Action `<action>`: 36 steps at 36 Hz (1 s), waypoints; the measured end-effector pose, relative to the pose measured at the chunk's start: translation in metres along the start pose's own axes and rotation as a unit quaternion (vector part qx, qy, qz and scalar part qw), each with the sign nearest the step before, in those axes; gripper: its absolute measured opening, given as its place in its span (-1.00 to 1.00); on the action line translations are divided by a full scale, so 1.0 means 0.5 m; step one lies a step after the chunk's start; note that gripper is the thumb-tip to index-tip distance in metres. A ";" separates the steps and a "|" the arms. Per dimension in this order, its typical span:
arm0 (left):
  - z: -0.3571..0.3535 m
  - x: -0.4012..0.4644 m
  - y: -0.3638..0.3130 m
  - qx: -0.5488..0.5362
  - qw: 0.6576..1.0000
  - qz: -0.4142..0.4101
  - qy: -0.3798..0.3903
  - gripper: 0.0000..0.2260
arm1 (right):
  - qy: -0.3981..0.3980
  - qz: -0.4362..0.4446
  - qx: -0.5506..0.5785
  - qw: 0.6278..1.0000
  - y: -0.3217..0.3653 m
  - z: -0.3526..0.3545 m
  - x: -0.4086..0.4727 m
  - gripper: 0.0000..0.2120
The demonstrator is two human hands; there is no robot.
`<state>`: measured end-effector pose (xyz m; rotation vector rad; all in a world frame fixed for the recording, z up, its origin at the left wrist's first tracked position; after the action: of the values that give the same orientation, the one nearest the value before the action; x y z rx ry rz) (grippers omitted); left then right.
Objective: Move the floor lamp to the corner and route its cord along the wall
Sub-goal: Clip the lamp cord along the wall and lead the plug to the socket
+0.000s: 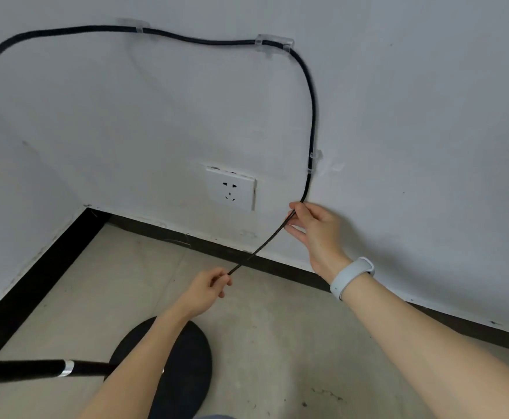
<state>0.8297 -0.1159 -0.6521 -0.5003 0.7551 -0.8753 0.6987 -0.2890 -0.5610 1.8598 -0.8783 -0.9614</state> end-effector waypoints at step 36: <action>0.001 0.176 0.044 0.053 0.975 -0.013 -0.217 -0.89 | -0.157 -0.074 -0.102 0.980 -0.217 -0.030 0.075 -0.81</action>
<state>0.8776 -0.1762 -0.6998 -0.5819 0.3000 -0.7892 0.7504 -0.2722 -0.6630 1.6407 -0.7960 -1.4116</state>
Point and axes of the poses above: each hand's wrist, its own x-axis towards the middle knuckle, its own z-axis out of the back of the hand, y = z × x, the point moved 3 cm from there along x, towards the middle knuckle, and after that the axes turned 9 degrees about x, right-handed, at the moved point
